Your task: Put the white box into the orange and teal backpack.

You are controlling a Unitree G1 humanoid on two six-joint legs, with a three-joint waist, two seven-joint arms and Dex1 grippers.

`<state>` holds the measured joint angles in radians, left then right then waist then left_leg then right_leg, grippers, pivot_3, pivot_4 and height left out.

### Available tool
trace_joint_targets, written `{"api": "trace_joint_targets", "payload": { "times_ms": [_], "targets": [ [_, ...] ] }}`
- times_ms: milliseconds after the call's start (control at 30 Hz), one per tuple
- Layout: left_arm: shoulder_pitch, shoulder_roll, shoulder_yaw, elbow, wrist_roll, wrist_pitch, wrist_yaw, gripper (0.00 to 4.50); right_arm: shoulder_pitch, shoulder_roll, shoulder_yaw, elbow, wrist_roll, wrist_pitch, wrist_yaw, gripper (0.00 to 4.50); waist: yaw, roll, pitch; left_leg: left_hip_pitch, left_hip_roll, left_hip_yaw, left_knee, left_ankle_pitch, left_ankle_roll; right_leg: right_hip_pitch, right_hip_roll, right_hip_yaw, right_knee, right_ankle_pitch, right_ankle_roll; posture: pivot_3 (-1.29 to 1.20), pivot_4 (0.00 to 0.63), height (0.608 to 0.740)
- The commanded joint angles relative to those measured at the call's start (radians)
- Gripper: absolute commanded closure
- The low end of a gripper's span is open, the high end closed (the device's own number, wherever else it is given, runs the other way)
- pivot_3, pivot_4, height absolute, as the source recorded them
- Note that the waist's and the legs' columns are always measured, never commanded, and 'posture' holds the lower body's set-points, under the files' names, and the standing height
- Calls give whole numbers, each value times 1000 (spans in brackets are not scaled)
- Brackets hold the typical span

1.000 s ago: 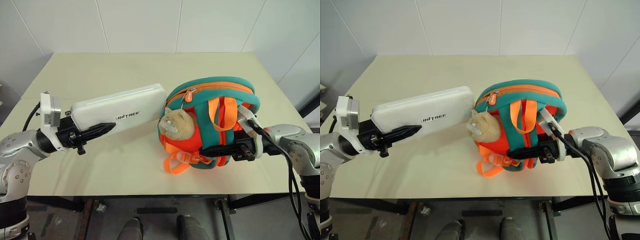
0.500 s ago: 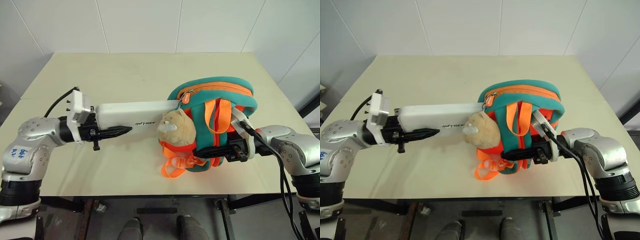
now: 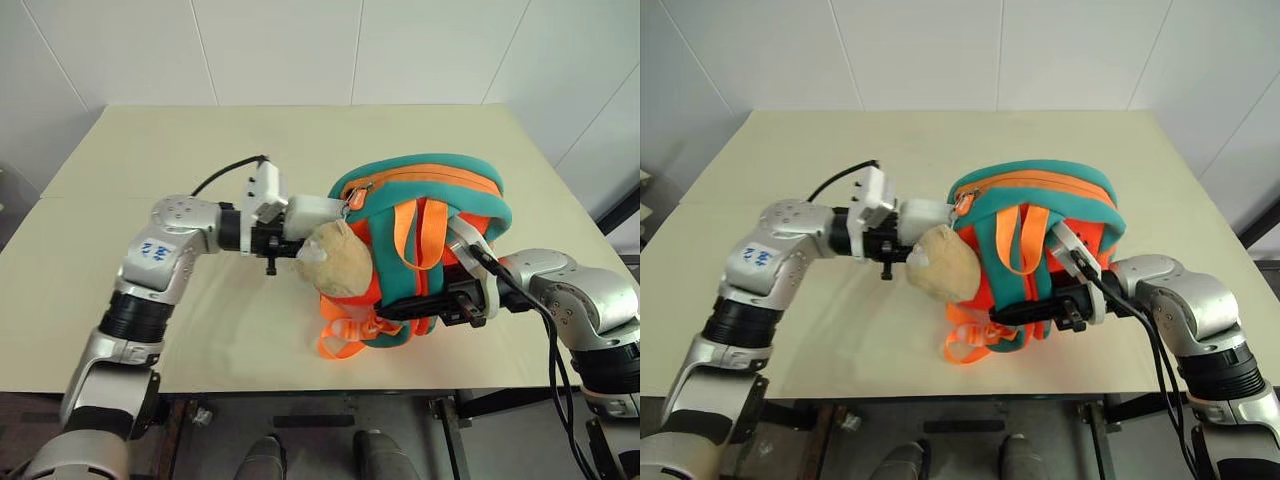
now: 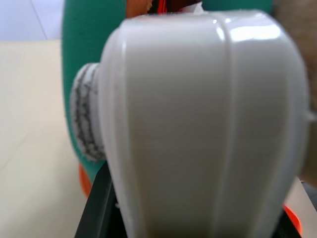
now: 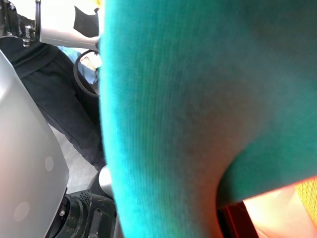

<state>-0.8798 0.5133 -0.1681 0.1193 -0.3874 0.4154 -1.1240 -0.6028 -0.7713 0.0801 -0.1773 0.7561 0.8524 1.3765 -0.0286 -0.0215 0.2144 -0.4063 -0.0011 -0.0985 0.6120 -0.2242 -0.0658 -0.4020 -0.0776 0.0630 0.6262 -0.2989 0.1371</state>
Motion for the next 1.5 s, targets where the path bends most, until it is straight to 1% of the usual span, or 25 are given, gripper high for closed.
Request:
{"api": "trace_joint_targets", "payload": {
  "times_ms": [33,133,200,233,300,333,467,500,567,700,800,867,1033,1133,1200,1300,1367,1467,1500],
  "targets": [
    [-37,-65,-19,35,30,-56,18,3185,6,11,-2,-48,20,5,-14,4479,1,0,0,0,0,0,0,0,0,0,0,0,0,0,0,0,150,740],
    [-47,-110,4,65,42,-60,57,3185,22,8,-16,-62,26,7,-29,4479,1,0,0,0,0,0,1,0,0,0,0,0,0,0,0,0,150,740],
    [-44,-115,14,60,45,-59,61,2460,33,6,-22,-71,30,9,-38,4500,0,0,0,0,0,0,1,0,0,0,0,0,0,0,0,0,150,740],
    [-40,-114,18,54,42,-54,59,2269,38,5,-25,-76,33,9,-42,4500,-2,0,0,0,0,0,1,0,0,0,0,0,0,0,0,0,150,740],
    [-29,-102,23,39,37,-51,49,1580,44,4,-26,-81,35,8,-49,4500,-2,0,0,0,0,0,1,0,0,0,0,0,1,0,0,0,150,740],
    [-24,-94,31,30,30,-42,47,1327,47,3,-27,-83,37,8,-52,4500,-2,0,0,0,0,0,1,0,0,0,0,0,1,0,0,0,150,740],
    [5,-21,83,-1,-12,-41,-12,166,46,2,-30,-77,35,2,-58,4500,-3,0,0,0,0,0,1,0,0,0,0,0,1,0,0,0,150,740],
    [12,-3,94,-4,-18,-43,-29,77,44,2,-29,-73,33,-1,-58,4500,-3,0,0,0,0,0,1,0,0,0,0,0,1,0,0,0,150,740],
    [24,52,110,2,-22,-61,-79,77,38,3,-25,-59,25,-8,-57,4500,-3,0,0,0,0,0,1,0,0,0,0,0,1,0,0,0,150,740],
    [39,132,140,7,-37,-85,-163,77,25,10,-14,-31,10,-23,-54,4500,0,0,0,0,0,0,1,0,0,0,0,0,1,0,0,0,150,740],
    [50,172,167,-9,-58,-68,-192,77,13,15,-3,-8,-1,-36,-49,4500,0,0,0,0,0,0,1,0,0,1,0,0,1,0,0,0,150,740],
    [75,191,188,-59,-90,-54,-204,77,4,22,5,9,-11,-45,-46,4500,-3,0,0,0,0,0,1,0,0,1,0,0,1,0,0,0,150,740],
    [135,178,211,-226,-184,20,-181,77,-10,37,17,38,-30,-60,-37,4500,-2,0,0,0,0,0,1,0,0,1,0,0,1,0,0,0,150,740],
    [157,174,206,-290,-208,55,-159,77,-17,44,21,50,-37,-63,-31,4500,-2,0,0,1,0,0,1,0,0,1,0,0,1,0,0,0,150,740],
    [160,168,200,-312,-215,73,-141,77,-21,47,25,56,-41,-67,-29,4500,-3,0,0,1,0,0,1,0,0,1,0,0,2,0,0,0,150,740],
    [158,131,171,-322,-201,74,-98,77,-24,53,30,61,-42,-70,-30,4500,-2,0,0,2,0,0,1,0,0,1,0,0,2,0,0,0,150,740],
    [160,115,155,-320,-190,65,-88,77,-25,56,33,62,-43,-72,-30,4500,-3,0,0,2,0,0,1,0,0,2,0,0,1,0,0,0,150,740],
    [156,68,133,-301,-149,16,-36,77,-29,64,33,63,-42,-74,-33,4500,-3,0,0,2,0,0,1,0,0,2,0,0,1,0,0,0,150,740],
    [154,62,127,-296,-139,21,-21,245,-29,65,32,63,-42,-75,-34,4500,-2,0,0,2,0,0,1,0,0,2,0,0,1,0,0,0,150,740]
  ]
}}
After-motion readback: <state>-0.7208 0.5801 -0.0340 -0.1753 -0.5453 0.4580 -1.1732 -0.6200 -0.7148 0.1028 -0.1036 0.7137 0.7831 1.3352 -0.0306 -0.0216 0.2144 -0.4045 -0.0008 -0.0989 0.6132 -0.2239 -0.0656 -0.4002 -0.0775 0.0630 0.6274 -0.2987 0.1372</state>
